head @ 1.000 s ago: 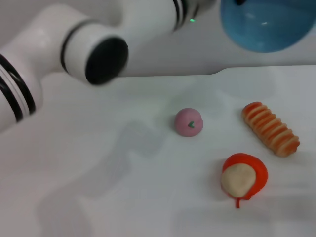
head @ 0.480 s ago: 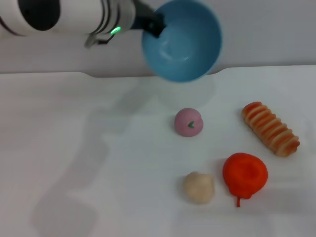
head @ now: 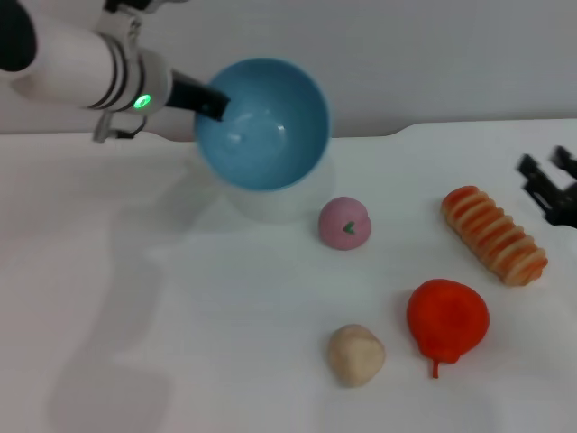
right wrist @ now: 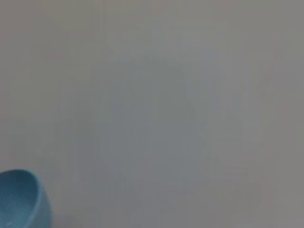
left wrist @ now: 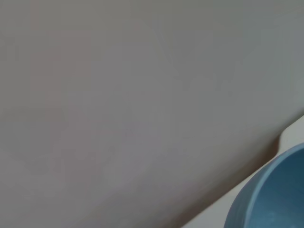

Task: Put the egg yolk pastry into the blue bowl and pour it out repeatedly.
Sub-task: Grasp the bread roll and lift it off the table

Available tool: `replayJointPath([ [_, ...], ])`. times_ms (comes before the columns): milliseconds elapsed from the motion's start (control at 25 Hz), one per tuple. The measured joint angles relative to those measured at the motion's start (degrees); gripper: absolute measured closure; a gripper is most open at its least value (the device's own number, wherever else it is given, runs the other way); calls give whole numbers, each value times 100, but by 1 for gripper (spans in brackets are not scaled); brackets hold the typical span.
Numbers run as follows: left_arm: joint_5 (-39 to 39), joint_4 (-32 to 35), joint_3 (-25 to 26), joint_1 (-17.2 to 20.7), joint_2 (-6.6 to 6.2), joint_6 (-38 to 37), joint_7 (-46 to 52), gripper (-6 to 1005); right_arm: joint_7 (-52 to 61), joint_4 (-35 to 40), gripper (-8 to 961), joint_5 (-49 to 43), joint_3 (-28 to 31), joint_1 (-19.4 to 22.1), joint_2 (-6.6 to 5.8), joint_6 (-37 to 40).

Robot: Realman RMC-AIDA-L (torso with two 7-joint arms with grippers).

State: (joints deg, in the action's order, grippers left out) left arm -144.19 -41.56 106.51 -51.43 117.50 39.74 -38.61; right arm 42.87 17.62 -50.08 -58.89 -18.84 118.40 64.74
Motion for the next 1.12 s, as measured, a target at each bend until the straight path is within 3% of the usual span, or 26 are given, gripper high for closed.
replayJointPath([
  [200,-283,42,176,202,4,89,252,999,1751,1068,479,-1853,-50,-180,14,-405],
  [440,-329,57,195,340,-1,166,400,999,3842,2077,479,-3566,-617,-554,4,-785],
  [720,-497,46,260,454,-14,178,583,1000,6438,2918,479,-5597,-951,-1011,-9,-367],
  [920,-591,31,263,442,-16,171,642,1000,7292,3125,478,-6038,-952,-1367,-22,396],
  [1120,-595,40,265,431,-17,138,645,999,7975,2940,478,-6178,-957,-1717,-79,619],
])
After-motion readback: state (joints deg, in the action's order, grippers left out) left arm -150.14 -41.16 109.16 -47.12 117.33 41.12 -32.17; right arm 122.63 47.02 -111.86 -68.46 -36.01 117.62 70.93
